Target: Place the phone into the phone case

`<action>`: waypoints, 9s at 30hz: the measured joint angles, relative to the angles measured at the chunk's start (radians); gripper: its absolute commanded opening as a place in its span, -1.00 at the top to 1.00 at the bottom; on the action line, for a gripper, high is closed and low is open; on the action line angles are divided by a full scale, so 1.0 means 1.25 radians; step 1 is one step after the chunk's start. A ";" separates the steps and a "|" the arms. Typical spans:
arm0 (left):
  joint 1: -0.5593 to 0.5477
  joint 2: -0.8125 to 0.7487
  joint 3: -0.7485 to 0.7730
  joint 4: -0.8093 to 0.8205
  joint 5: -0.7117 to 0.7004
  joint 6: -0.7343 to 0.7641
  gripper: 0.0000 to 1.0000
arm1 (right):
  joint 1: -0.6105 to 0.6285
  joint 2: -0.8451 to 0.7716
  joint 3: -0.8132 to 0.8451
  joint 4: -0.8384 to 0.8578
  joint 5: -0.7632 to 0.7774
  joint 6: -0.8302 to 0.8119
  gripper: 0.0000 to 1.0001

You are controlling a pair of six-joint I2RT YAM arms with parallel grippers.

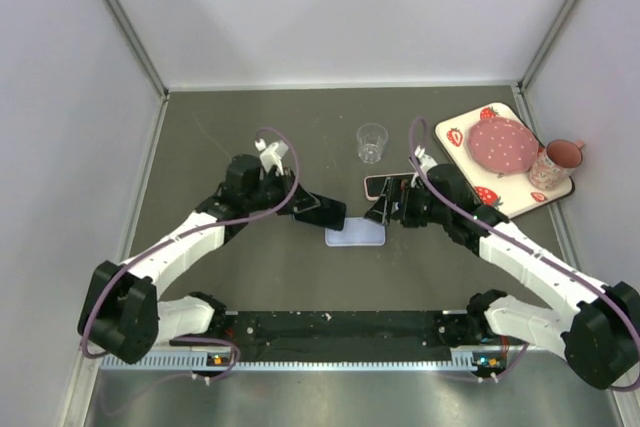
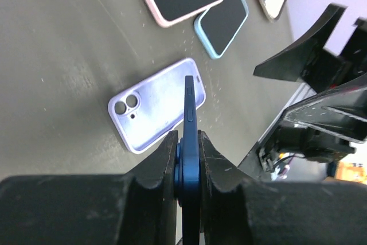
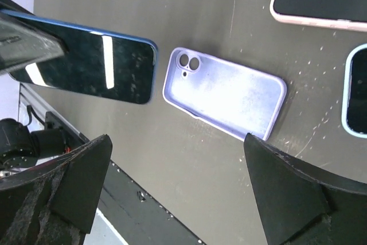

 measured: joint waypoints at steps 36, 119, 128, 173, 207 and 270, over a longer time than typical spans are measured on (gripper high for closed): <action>0.142 -0.031 -0.129 0.811 0.414 -0.443 1.00 | 0.004 0.033 -0.045 0.568 -0.369 0.210 0.17; -0.108 0.207 0.198 -0.305 -0.281 0.188 -0.22 | -0.301 0.093 -0.009 0.002 -0.454 -0.099 1.00; -0.108 0.221 0.198 -0.298 -0.282 0.187 -0.22 | -0.295 0.178 -0.008 0.037 -0.492 -0.092 1.00; -0.108 0.284 0.159 -0.267 -0.324 0.173 -0.16 | -0.212 0.503 0.093 0.055 -0.503 -0.092 1.00; -0.108 0.265 0.149 -0.258 -0.334 0.173 0.05 | -0.149 0.516 0.027 0.181 -0.404 0.004 1.00; -0.187 0.381 0.176 -0.117 -0.192 0.082 1.00 | 0.076 0.513 0.197 -0.003 -0.042 -0.068 0.02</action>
